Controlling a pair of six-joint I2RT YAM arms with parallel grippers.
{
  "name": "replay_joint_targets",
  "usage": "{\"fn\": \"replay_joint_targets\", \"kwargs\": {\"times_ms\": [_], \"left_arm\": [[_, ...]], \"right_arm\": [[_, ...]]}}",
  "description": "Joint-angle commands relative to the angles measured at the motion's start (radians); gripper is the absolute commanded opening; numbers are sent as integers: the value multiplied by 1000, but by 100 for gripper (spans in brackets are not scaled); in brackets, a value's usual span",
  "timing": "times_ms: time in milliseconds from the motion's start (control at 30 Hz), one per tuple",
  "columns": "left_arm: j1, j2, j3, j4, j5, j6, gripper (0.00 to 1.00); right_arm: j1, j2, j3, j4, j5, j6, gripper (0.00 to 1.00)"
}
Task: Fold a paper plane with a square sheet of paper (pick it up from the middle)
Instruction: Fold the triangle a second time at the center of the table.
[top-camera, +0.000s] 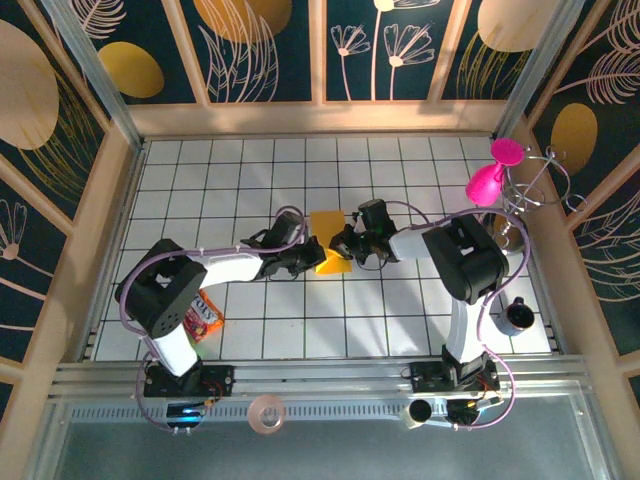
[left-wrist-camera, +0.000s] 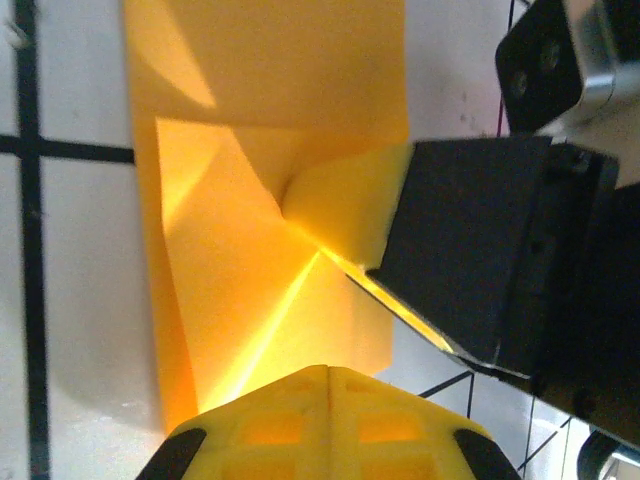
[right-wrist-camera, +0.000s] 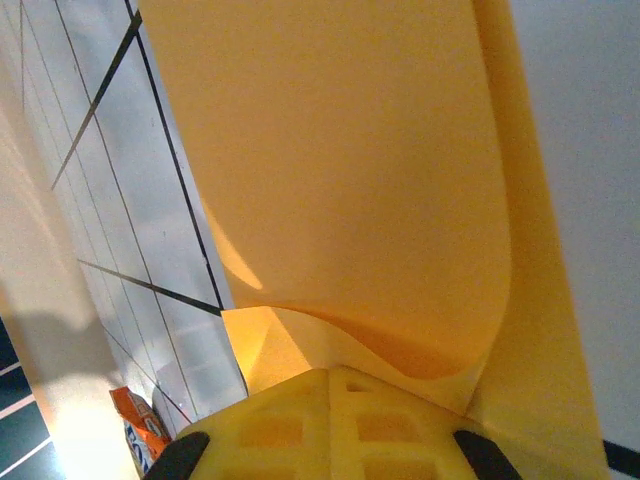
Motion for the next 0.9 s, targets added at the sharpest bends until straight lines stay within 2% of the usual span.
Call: {"fn": "replay_joint_targets", "kwargs": {"times_ms": [0,867], "left_arm": [[-11,38,21,8,16,-5,0],[-12,104,72,-145,-79,74,0]], "right_arm": [[6,65,-43,-72,53,31,0],[-1,71,-55,-72,50,29,0]]}}
